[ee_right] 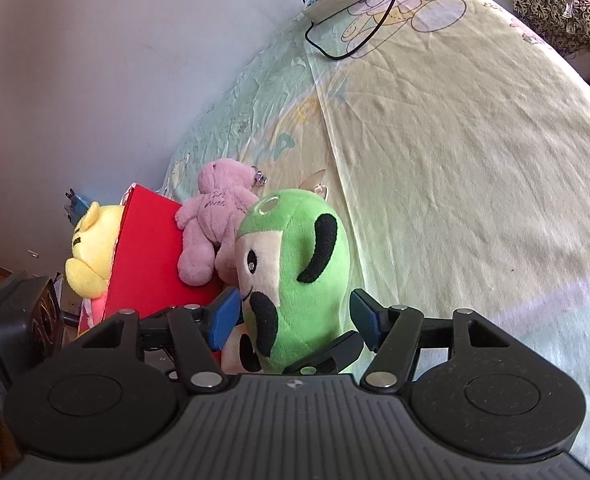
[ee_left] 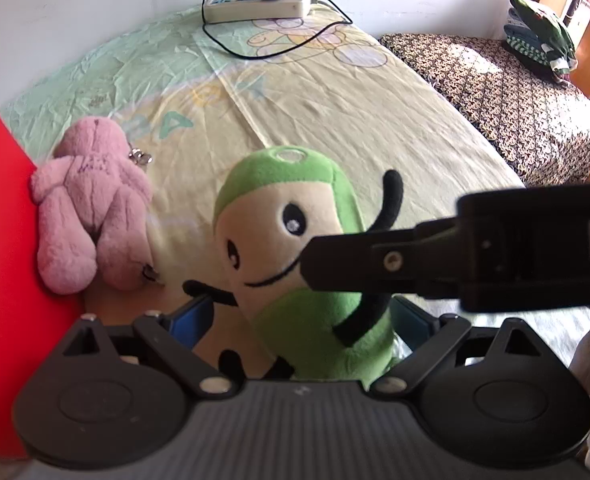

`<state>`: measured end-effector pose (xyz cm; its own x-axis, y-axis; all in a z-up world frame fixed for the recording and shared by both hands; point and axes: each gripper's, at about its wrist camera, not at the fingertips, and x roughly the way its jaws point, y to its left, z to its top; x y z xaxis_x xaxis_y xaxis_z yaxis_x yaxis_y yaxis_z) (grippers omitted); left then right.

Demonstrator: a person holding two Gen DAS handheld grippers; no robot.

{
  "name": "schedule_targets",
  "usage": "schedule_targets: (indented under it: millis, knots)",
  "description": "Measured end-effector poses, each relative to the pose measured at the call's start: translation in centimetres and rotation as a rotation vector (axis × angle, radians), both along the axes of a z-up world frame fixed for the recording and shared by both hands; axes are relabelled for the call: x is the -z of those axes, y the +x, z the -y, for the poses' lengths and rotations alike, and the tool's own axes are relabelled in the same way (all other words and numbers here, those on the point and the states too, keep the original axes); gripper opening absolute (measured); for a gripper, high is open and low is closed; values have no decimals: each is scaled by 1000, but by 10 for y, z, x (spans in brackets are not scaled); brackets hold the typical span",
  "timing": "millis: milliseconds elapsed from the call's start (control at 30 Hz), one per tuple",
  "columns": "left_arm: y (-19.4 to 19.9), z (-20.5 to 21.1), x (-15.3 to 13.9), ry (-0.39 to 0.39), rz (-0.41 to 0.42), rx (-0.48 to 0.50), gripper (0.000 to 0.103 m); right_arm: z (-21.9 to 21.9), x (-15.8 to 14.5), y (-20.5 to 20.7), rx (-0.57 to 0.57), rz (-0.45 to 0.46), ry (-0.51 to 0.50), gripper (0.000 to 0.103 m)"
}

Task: Organize objects
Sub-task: 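Grasp the green bean plush with the right gripper, then lift the green bean plush and carry it over the red box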

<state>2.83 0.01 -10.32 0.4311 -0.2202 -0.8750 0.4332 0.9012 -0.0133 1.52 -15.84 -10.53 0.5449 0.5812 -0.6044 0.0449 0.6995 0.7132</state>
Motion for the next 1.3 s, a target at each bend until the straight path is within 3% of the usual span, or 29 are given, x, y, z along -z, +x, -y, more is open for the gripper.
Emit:
schedule_targets:
  millis: [133,333,433,600,1300]
  knots:
    - [6,1,4,1,-12,-12,93,-2,2,6,5,-9,-17,65]
    - [11,3,11,-2,-44,-16,80,-8,9,14,-12,-17,-7,65]
    - [16,1,11,-9,-61,-35,77,-13,9,19,-45,-15,11,58]
    - [17,-1,8,-17,-82,-50,75,-19,3,20,-83,-2,-26,56]
    - [-13,-5,-40,-9,11,-95,73,-25,-38,-6,-156,112,-36,55]
